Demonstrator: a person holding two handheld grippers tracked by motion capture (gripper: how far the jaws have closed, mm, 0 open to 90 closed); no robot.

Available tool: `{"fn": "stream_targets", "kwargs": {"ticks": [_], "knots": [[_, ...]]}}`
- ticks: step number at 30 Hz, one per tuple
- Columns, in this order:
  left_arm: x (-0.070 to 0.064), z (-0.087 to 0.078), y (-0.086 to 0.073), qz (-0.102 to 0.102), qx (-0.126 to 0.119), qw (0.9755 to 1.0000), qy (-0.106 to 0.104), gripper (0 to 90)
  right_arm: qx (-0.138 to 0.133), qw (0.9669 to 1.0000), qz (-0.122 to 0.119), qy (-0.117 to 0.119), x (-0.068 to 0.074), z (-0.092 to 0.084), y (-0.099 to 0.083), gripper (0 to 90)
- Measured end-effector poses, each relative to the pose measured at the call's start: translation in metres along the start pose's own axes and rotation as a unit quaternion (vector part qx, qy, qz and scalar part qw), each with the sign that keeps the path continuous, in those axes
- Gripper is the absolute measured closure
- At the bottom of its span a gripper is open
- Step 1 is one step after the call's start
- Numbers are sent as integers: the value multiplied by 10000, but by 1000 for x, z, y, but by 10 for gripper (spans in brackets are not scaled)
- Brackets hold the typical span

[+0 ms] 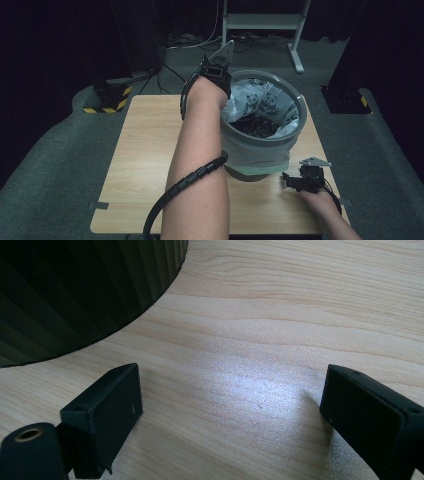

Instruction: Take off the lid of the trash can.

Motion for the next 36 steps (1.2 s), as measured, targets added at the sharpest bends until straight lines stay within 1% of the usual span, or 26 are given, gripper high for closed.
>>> {"fn": "stream_targets", "kwargs": {"ticks": [3,8,11,14,18,19,21,25,27,31,36], "knots": [[0,-2,0,-7,-7,10000,0,696,-5,10000,1,4,0,0,0,94],[0,-7,1,-52,-102,9999,42,696,2,10000,1,-1,0,0,0,94],[2,-11,0,-144,-203,9997,-72,698,2,10000,3,-3,0,0,0,94],[3,-12,0,-184,-250,9995,-93,695,1,10000,3,-3,0,0,0,94],[2,-12,0,-145,-219,9996,-36,694,1,10000,2,-3,0,0,0,94],[1,-12,1,-115,-190,9998,16,693,0,10000,2,-4,0,0,0,94],[0,-12,0,-95,-167,9998,47,691,1,10000,2,-2,0,0,0,94],[0,-10,-1,-72,-175,9998,37,687,3,10000,1,-4,0,0,0,94],[0,-10,-1,-23,-162,9998,57,687,-4,10000,-3,-4,0,0,0,94],[-4,-10,-1,80,-84,9998,153,683,0,10000,0,-1,0,0,0,94],[-6,-1,-3,184,87,9996,196,675,6,10000,-6,1,0,0,0,94]]}}
Point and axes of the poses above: each handheld gripper's, and its own axes: z roughly forward along the jaws, y roughly out of its top, x roughly to its left, the point moved 2 cm from there along z, roughly forward along the jaws, and after that the axes turned 14 degrees about z, right-handed, at the moved point
